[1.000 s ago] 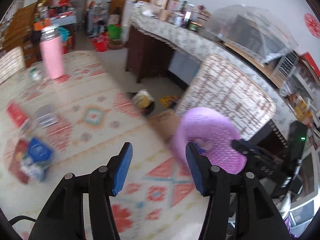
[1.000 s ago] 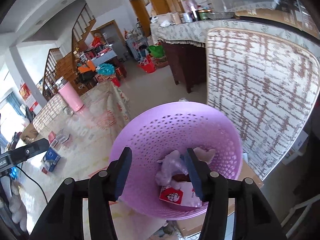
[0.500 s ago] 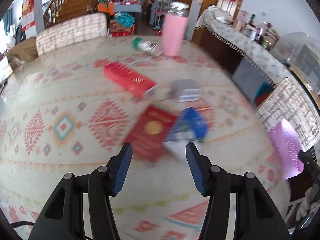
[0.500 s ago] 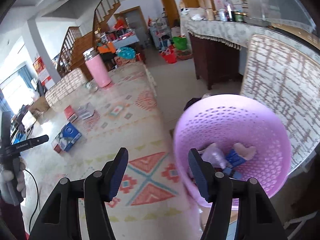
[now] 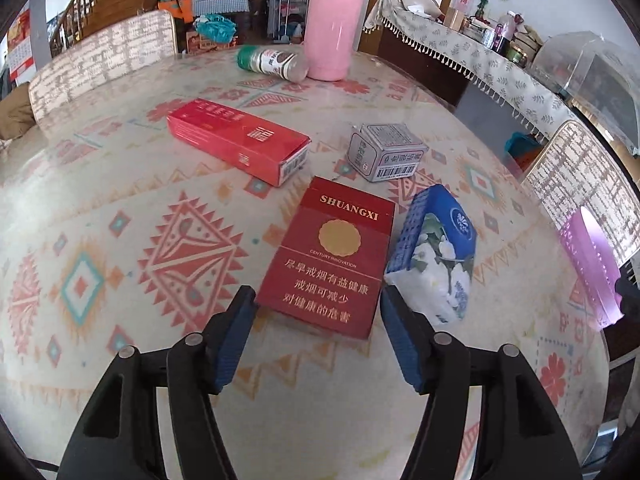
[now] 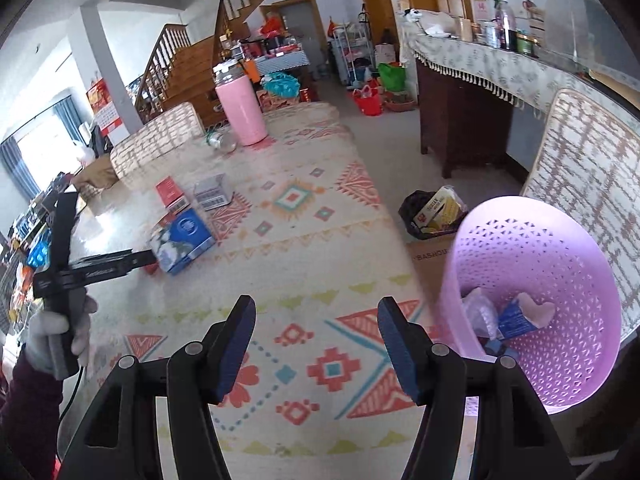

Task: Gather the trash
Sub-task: 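Grasp the red SHUANGXI cigarette pack with the left tool while the right grasps the blue Vinda tissue pack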

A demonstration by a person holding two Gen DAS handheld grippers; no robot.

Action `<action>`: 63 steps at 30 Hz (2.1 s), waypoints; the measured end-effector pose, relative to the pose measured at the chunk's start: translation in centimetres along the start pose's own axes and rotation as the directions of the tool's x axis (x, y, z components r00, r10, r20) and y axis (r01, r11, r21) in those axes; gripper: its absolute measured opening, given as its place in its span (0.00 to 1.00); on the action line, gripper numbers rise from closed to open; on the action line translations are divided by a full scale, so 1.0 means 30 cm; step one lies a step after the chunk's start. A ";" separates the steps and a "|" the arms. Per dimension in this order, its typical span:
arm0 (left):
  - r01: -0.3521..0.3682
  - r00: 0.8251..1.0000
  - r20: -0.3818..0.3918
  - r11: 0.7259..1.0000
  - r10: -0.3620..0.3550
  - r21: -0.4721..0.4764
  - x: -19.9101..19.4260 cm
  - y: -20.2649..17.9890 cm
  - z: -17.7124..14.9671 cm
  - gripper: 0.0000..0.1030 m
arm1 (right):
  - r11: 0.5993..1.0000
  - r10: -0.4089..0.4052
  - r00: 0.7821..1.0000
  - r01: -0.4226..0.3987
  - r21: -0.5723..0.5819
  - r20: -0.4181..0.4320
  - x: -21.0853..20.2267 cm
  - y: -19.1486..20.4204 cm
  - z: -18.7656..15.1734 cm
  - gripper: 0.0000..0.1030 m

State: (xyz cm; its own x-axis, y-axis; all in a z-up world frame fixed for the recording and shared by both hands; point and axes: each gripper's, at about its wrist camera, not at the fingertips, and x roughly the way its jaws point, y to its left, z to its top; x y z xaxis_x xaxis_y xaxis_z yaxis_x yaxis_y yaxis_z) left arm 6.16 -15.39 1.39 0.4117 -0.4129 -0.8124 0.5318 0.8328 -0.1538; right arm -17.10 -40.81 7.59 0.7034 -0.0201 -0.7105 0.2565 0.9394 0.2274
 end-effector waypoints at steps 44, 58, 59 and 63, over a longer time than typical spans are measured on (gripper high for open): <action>-0.018 0.999 0.037 0.955 0.031 -0.295 -0.169 0.166 -0.186 0.54 | 0.983 0.037 0.935 0.029 0.183 -0.352 0.677 0.480 0.338 0.80; -0.017 0.997 0.071 0.961 0.038 -0.276 -0.180 0.149 -0.187 0.54 | 0.978 -0.203 0.944 0.183 -0.099 -0.261 0.598 0.542 0.270 0.52; -0.012 0.996 0.082 0.961 0.035 -0.275 -0.186 0.150 -0.186 0.54 | 0.977 -0.206 0.949 0.183 -0.114 -0.238 0.564 0.532 0.261 0.52; 0.015 0.990 0.138 0.963 0.024 -0.270 -0.220 0.147 -0.186 0.54 | 0.975 -0.190 0.967 0.165 -0.148 -0.169 0.419 0.496 0.209 0.53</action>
State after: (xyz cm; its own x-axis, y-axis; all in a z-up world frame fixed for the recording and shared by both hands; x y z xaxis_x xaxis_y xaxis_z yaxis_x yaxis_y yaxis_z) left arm 1.66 -6.94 2.94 0.5226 -0.4402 -0.7301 0.3181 0.8952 -0.3120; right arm -0.28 -29.24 6.23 0.5200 -0.1399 -0.8427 0.2680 0.9634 0.0055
